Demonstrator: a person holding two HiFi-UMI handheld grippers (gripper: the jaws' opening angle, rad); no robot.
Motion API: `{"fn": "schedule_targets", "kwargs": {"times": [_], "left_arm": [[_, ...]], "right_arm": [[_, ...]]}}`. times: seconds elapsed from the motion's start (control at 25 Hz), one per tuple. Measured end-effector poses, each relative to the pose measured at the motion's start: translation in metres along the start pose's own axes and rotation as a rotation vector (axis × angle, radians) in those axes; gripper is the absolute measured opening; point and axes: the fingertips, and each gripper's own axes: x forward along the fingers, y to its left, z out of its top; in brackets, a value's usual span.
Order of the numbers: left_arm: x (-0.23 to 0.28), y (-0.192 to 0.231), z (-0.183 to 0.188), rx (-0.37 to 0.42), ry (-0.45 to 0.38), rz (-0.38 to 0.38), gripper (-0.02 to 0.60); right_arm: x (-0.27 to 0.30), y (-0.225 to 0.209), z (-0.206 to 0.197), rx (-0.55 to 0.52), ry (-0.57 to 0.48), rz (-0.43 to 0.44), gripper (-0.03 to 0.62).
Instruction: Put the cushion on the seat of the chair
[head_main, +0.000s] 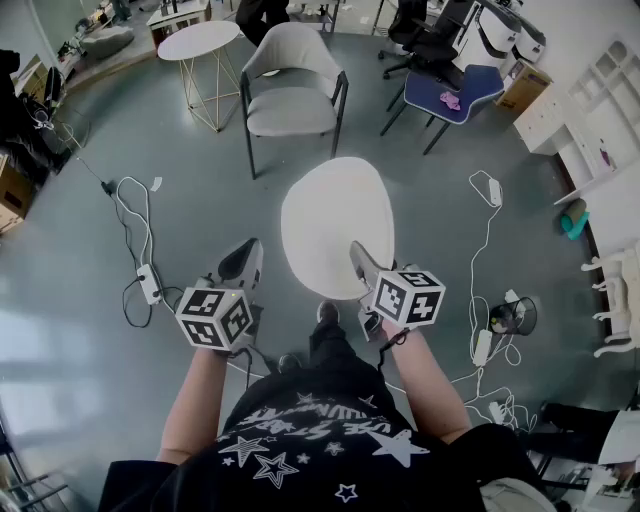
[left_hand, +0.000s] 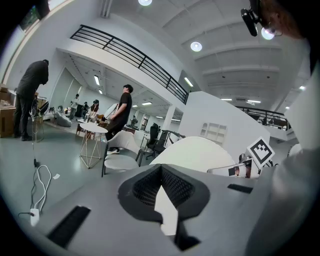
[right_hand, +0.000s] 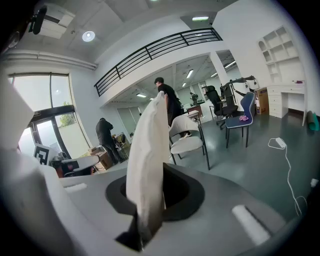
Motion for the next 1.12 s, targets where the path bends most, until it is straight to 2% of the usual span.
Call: {"fn": "schedule_targets", "kwargs": {"times": [0.24, 0.52, 0.84, 1.12], "left_arm": [[-0.008, -0.006, -0.002, 0.010, -0.002, -0.018, 0.008], [-0.019, 0.002, -0.022, -0.035, 0.018, 0.002, 0.008], [-0.017, 0.000, -0.026, -0.045, 0.033, 0.001, 0.008], [0.017, 0.006, -0.029, -0.044, 0.049, 0.016, 0.008]], "right_arm": [[-0.004, 0.006, -0.009, -0.024, 0.011, 0.010, 0.049], [-0.007, 0.013, -0.027, -0.019, 0.038, 0.017, 0.048], [-0.016, -0.004, -0.022, 0.024, 0.028, -0.006, 0.049], [0.005, -0.039, -0.013, 0.069, 0.027, -0.006, 0.049]]}}
